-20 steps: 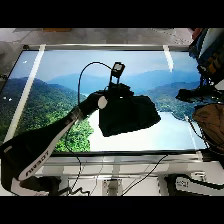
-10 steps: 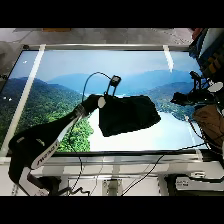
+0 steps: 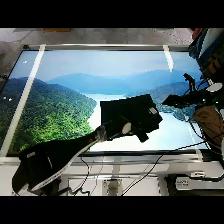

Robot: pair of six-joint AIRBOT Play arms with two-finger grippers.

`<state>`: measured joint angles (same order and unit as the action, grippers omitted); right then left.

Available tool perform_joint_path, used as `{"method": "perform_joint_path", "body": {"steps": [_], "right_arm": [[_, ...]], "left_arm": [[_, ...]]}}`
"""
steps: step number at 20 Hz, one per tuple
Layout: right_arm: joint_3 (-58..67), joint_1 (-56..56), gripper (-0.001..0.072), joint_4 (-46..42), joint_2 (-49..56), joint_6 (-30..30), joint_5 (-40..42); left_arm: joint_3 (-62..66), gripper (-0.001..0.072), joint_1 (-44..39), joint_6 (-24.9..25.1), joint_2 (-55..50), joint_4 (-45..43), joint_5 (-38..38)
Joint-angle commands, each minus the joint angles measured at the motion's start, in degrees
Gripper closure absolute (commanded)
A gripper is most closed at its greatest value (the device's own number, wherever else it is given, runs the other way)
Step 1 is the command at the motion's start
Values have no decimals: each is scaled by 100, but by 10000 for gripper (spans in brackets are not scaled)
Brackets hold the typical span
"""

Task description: Fold the clothes and pants, and hang the long-sleeved shirts on hangers.

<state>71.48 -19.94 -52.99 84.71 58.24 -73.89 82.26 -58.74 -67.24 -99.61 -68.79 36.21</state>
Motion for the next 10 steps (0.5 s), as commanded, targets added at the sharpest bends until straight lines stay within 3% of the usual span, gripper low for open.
{"method": "perform_joint_path", "body": {"steps": [1,7,10], "right_arm": [[0,0,2,181,7,-170,-269],[0,417,4,-382,92,-68,-225],[2,984,6,-953,232,188,538]], "left_arm": [[4,693,-533,46,74,-7,146],[4,693,-385,44,136,-22,256],[4,693,-173,42,144,-20,313]]}}
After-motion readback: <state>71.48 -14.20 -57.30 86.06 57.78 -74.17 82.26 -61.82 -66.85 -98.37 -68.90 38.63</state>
